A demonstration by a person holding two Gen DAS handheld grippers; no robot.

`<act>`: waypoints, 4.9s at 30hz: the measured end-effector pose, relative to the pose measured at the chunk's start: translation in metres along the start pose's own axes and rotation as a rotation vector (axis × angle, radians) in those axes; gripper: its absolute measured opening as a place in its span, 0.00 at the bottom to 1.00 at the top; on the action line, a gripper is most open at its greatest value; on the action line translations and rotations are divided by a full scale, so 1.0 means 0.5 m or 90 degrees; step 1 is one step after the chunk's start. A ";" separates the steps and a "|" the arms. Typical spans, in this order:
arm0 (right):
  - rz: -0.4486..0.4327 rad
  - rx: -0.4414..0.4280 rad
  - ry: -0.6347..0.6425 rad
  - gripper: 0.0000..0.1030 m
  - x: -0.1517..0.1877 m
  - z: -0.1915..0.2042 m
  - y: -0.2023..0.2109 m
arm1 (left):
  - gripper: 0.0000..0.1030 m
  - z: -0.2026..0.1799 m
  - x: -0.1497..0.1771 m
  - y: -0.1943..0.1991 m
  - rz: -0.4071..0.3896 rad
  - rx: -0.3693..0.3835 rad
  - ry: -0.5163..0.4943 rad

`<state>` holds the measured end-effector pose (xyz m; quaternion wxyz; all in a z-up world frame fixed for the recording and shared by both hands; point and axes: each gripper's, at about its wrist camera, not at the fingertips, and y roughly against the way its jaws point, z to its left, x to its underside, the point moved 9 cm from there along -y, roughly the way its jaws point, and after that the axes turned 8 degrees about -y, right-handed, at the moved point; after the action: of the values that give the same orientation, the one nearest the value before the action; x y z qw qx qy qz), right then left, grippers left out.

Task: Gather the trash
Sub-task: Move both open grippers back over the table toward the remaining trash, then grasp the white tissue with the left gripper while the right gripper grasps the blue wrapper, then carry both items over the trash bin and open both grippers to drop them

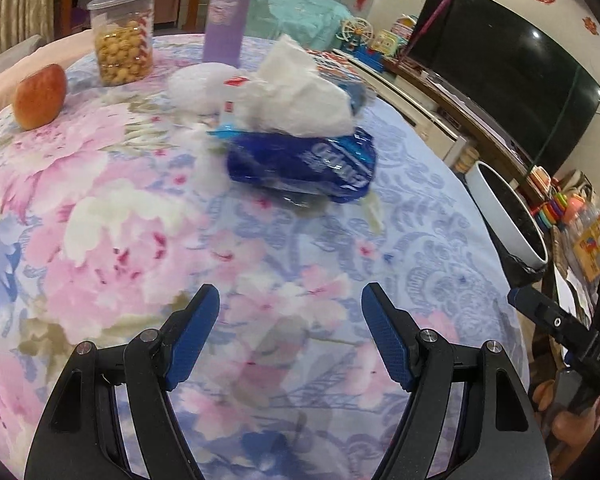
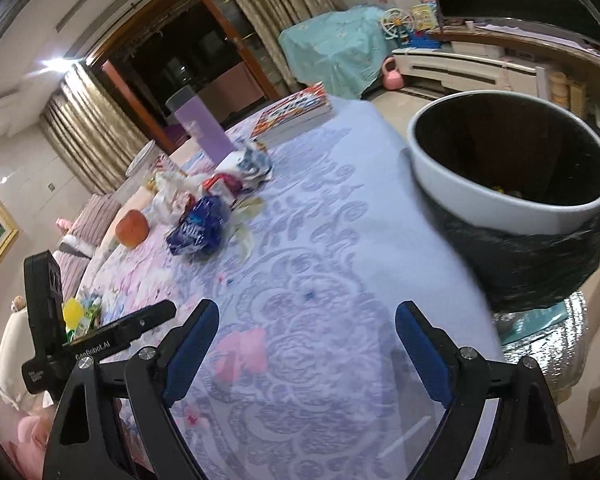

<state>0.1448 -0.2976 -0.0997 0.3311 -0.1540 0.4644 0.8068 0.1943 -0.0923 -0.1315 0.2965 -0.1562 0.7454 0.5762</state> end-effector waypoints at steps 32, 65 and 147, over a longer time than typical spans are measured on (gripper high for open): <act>0.018 -0.029 0.020 0.89 -0.020 0.073 -0.093 | 0.05 0.134 -0.126 -0.009 -0.071 0.000 0.044; 0.040 -0.008 0.131 0.76 -0.008 0.156 -0.153 | 0.74 0.209 -0.121 -0.059 -0.024 0.005 0.057; -0.188 0.094 -0.083 0.41 -0.111 -0.217 0.205 | 0.14 -0.468 -0.078 -0.026 -0.009 0.222 -0.247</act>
<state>0.1095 -0.4473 -0.0590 0.4859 -0.1430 0.4720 0.7216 0.1708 -0.3230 -0.0799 0.4603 0.0052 0.7618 0.4558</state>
